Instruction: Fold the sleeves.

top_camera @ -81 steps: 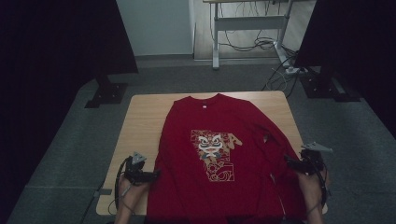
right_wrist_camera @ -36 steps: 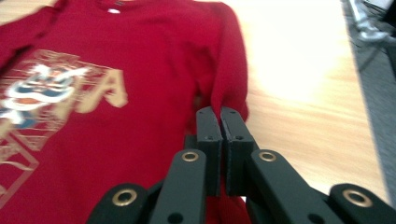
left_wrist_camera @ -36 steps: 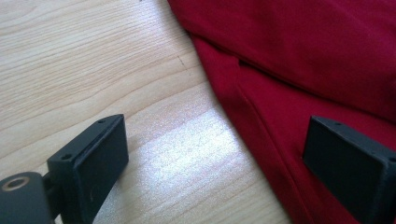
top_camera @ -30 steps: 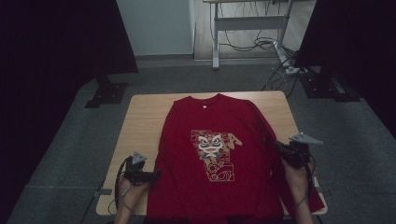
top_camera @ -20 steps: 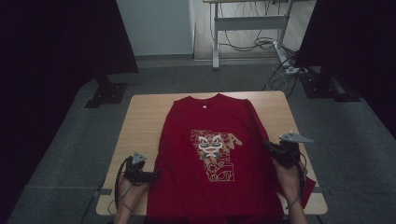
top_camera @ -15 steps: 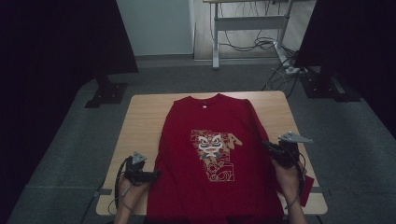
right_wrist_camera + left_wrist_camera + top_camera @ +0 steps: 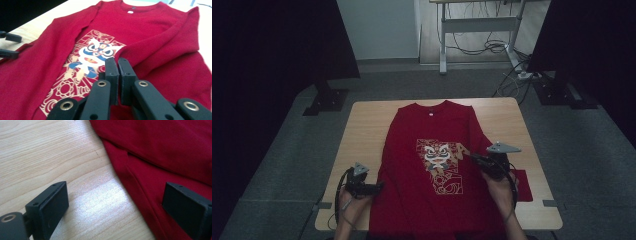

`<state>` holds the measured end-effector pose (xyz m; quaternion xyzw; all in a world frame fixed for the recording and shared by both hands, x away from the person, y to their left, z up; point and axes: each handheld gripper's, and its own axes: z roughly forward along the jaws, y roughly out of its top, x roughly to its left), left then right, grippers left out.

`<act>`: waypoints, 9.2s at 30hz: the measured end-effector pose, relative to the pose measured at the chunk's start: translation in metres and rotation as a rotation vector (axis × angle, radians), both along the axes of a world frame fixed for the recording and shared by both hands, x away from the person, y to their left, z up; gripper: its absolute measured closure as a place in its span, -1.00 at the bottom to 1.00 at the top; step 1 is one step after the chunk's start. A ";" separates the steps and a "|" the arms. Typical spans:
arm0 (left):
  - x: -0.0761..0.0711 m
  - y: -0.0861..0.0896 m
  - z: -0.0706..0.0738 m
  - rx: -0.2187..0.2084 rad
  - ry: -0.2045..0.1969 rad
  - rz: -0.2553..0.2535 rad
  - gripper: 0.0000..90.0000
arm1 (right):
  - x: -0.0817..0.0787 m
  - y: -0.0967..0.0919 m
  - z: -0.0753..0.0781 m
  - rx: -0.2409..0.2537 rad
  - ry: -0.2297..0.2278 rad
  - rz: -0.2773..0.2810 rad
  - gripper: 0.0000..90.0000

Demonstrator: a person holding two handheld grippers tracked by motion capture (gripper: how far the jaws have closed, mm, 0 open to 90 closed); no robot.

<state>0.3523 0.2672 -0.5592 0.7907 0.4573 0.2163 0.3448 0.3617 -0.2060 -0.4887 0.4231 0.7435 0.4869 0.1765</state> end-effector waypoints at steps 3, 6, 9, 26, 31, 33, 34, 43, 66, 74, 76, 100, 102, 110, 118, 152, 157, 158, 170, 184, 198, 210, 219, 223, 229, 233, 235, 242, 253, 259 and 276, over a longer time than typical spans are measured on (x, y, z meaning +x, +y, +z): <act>0.000 0.000 0.000 0.000 0.000 0.000 -0.84 | 0.002 0.011 -0.003 0.000 0.007 0.027 0.94; 0.000 0.000 0.000 0.000 0.000 -0.002 -0.84 | 0.003 0.018 -0.004 0.001 0.012 0.043 0.94; 0.000 0.000 0.000 0.000 0.000 -0.003 -0.84 | 0.005 0.036 -0.009 0.000 0.022 0.087 0.94; 0.000 0.000 0.000 0.001 0.000 -0.003 -0.84 | 0.010 0.075 -0.044 -0.045 0.101 0.201 0.93; 0.000 0.000 0.000 0.000 0.000 -0.004 -0.84 | 0.012 0.080 -0.055 -0.071 0.119 0.210 0.92; 0.001 0.000 0.000 0.000 -0.001 -0.005 -0.84 | 0.012 0.080 -0.055 -0.071 0.119 0.210 0.92; 0.000 0.000 0.000 0.000 0.000 -0.005 -0.84 | 0.013 0.084 -0.061 -0.094 0.122 0.215 0.91; 0.001 0.000 0.000 0.000 -0.001 -0.006 -0.84 | 0.014 0.085 -0.067 -0.112 0.141 0.223 0.82; 0.000 0.001 0.000 -0.003 -0.001 -0.007 -0.85 | 0.010 0.073 -0.049 -0.121 0.070 0.163 -0.59; -0.002 0.008 0.000 -0.005 0.000 0.001 -0.85 | 0.008 0.055 -0.042 -0.129 0.066 0.112 -0.76; -0.002 0.008 0.000 -0.005 0.000 0.001 -0.85 | 0.008 0.052 -0.041 -0.129 0.066 0.104 -0.78; -0.002 0.008 0.000 -0.003 0.001 -0.002 -0.86 | -0.005 -0.006 -0.029 -0.148 0.024 -0.026 -0.81; -0.002 0.008 0.000 -0.003 0.000 -0.002 -0.86 | -0.006 -0.018 -0.027 -0.152 0.023 -0.050 -0.75; -0.002 0.008 0.000 -0.003 0.000 -0.002 -0.86 | -0.009 -0.051 -0.032 -0.170 0.056 -0.118 -0.55; -0.002 0.007 0.000 -0.002 0.001 -0.001 -0.86 | -0.011 -0.086 -0.049 -0.168 0.091 -0.230 -0.19; -0.002 0.007 0.000 0.000 0.001 0.002 -0.87 | -0.031 -0.082 -0.045 -0.112 0.109 -0.159 0.89; -0.002 0.007 0.000 0.000 0.001 0.002 -0.87 | -0.059 -0.059 -0.026 -0.040 0.045 -0.029 0.89; -0.002 0.007 0.000 0.000 0.001 0.002 -0.87 | -0.059 -0.059 -0.026 -0.040 0.045 -0.029 0.89; -0.002 0.007 0.000 0.000 0.001 0.002 -0.87 | -0.118 0.015 -0.028 0.020 0.011 0.400 0.89; -0.002 0.007 0.000 0.000 0.002 0.001 -0.87 | -0.153 0.094 -0.061 -0.028 0.202 0.846 0.89; -0.002 0.007 0.000 0.000 0.001 0.001 -0.87 | -0.133 0.074 -0.048 -0.119 0.052 0.584 0.36; -0.002 0.007 0.000 0.000 0.001 0.002 -0.87 | -0.109 0.057 -0.043 -0.154 0.005 0.388 -0.50; -0.002 0.007 0.000 0.000 0.002 0.002 -0.87 | -0.097 0.053 -0.029 -0.166 -0.021 0.313 -0.65; -0.002 0.007 0.000 0.000 0.001 0.002 -0.87 | -0.088 0.050 -0.024 -0.182 -0.024 0.272 -0.70; -0.002 0.007 0.000 0.000 0.002 0.002 -0.87 | -0.075 0.042 -0.017 -0.184 -0.028 0.219 -0.74; -0.002 0.007 0.000 0.000 0.002 0.002 -0.87 | -0.072 0.041 -0.016 -0.185 -0.027 0.209 -0.75; -0.002 0.007 0.000 -0.001 0.001 0.002 -0.87 | -0.067 0.038 -0.015 -0.184 -0.027 0.190 -0.76; -0.002 0.007 0.000 -0.001 0.002 0.002 -0.87 | -0.042 0.021 -0.011 -0.185 -0.020 0.090 -0.80; -0.002 0.007 0.000 -0.001 0.001 0.002 -0.87 | -0.027 -0.004 -0.027 -0.191 -0.007 0.000 -0.81; -0.001 0.007 0.000 -0.002 0.001 0.004 -0.87 | -0.025 -0.015 -0.041 -0.209 0.004 -0.035 -0.81; -0.001 0.006 0.000 0.000 0.003 0.003 -0.88 | -0.015 -0.043 -0.079 -0.241 0.123 -0.119 -0.85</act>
